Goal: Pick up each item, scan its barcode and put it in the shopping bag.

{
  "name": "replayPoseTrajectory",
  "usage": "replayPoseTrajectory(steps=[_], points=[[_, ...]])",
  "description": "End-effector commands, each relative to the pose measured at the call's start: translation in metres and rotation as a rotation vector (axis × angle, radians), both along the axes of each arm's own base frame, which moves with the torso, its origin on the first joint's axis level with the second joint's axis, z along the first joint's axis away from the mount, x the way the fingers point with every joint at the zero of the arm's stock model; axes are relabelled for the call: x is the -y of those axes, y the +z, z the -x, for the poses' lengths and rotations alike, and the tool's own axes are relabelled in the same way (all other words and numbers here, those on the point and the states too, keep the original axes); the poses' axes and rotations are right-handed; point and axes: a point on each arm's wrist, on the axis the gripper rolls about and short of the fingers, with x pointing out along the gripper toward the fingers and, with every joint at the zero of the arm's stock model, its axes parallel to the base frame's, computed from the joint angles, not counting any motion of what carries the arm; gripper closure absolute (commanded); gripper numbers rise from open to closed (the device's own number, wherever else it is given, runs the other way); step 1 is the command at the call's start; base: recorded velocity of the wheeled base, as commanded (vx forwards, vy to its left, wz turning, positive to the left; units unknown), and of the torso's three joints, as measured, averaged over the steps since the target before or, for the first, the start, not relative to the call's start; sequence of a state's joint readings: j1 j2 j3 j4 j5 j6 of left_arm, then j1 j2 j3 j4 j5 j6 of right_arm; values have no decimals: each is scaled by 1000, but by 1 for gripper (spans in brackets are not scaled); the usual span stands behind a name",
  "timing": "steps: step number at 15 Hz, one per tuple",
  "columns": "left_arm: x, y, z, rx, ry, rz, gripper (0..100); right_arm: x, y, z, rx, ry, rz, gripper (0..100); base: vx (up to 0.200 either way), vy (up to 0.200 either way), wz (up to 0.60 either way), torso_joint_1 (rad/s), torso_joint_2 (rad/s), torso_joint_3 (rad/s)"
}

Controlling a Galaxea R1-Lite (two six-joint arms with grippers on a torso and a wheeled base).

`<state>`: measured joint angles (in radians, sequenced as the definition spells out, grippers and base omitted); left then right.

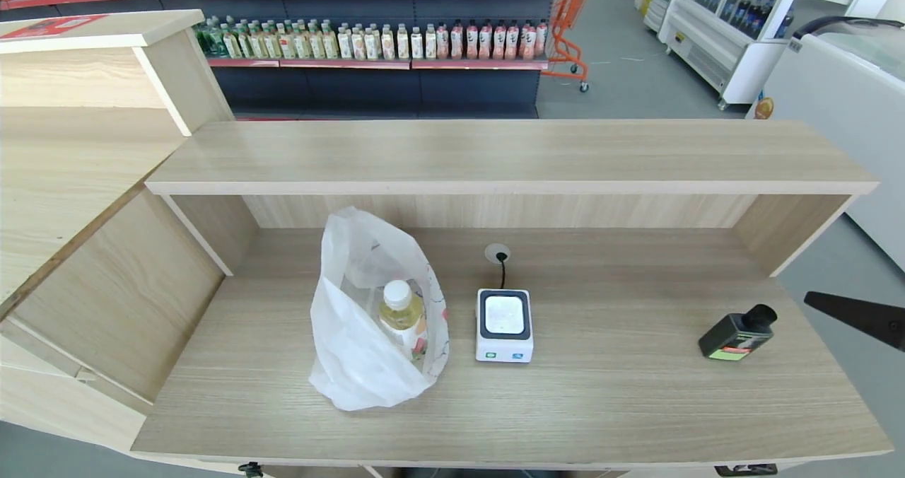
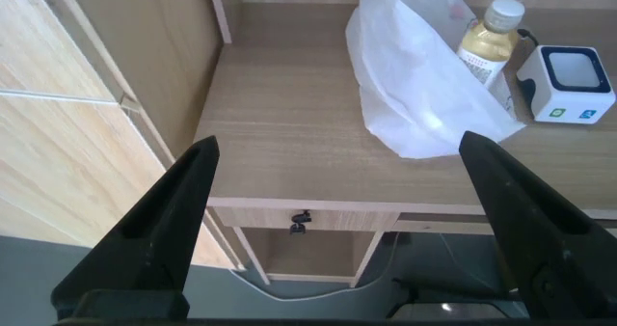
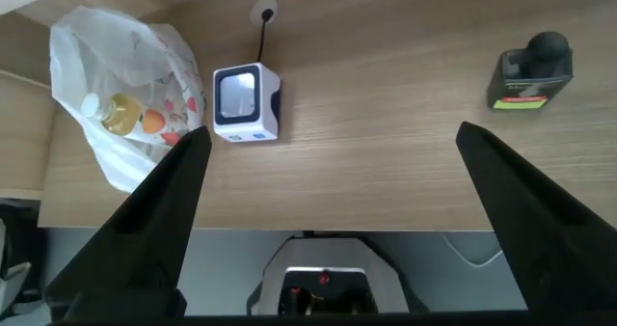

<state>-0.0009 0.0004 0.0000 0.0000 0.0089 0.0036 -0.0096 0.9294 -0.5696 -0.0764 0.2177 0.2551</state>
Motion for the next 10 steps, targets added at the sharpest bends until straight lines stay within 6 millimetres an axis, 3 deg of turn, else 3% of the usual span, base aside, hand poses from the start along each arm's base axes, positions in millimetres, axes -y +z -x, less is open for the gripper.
replayPoseTrajectory(steps=[1,10], points=[[0,0,0,0,0,1,0,0,0,1,-2,2,0,0,0,-200,0,2,2,7],[0,0,0,0,1,4,0,3,-9,6,-82,-72,-64,0,0,-200,0,1,3,2]])
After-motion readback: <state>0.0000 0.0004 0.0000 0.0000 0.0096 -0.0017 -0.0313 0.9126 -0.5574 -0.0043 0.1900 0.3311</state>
